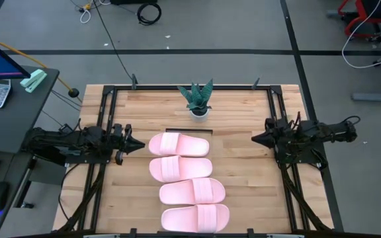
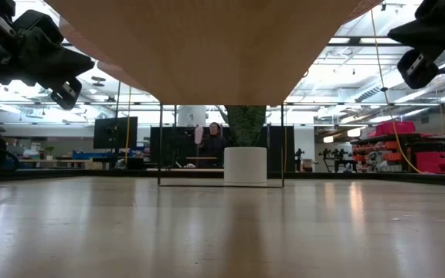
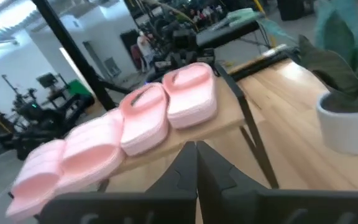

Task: Pick and place slides into the shelf
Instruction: Return to Home Position

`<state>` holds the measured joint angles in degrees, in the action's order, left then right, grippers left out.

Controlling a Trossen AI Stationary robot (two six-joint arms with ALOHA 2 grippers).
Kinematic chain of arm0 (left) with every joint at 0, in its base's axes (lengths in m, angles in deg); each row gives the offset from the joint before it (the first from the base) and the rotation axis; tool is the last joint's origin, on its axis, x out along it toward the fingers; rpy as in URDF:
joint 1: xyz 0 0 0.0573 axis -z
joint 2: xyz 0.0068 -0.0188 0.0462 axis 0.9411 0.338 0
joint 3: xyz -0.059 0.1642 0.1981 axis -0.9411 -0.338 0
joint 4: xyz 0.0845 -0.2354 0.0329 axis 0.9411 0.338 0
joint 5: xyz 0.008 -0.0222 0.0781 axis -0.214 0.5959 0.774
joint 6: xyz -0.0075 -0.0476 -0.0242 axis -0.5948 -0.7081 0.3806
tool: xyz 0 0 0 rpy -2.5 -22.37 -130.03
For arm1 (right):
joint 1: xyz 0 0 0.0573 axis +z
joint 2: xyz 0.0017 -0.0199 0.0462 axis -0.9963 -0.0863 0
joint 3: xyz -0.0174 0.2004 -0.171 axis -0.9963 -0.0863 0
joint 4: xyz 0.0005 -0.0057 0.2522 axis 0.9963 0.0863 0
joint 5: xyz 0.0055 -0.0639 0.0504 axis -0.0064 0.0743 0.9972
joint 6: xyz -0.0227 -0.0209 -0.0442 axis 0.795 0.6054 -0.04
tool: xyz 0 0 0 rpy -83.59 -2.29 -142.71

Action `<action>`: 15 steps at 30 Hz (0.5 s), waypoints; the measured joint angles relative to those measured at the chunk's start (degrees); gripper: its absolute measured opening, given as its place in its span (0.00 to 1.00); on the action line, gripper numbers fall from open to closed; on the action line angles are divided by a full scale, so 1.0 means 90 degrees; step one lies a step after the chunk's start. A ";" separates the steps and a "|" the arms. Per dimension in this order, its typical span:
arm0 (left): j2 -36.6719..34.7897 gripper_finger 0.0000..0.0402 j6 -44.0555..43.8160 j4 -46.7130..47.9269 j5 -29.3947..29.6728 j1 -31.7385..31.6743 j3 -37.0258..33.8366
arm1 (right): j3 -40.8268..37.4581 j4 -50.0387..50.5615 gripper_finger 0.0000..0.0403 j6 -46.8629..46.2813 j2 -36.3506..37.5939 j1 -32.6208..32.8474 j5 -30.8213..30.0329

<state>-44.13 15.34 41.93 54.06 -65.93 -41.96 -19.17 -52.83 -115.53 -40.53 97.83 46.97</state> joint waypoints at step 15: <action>0.0000 0.10 0.0001 0.0000 0.0000 -0.0002 0.0000 | -0.0907 -0.1616 0.00 0.0120 -0.0003 -0.1086 0.1139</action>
<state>-44.13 15.35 41.93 54.06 -65.95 -41.96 -27.34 -67.38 -114.45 -40.56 88.05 57.21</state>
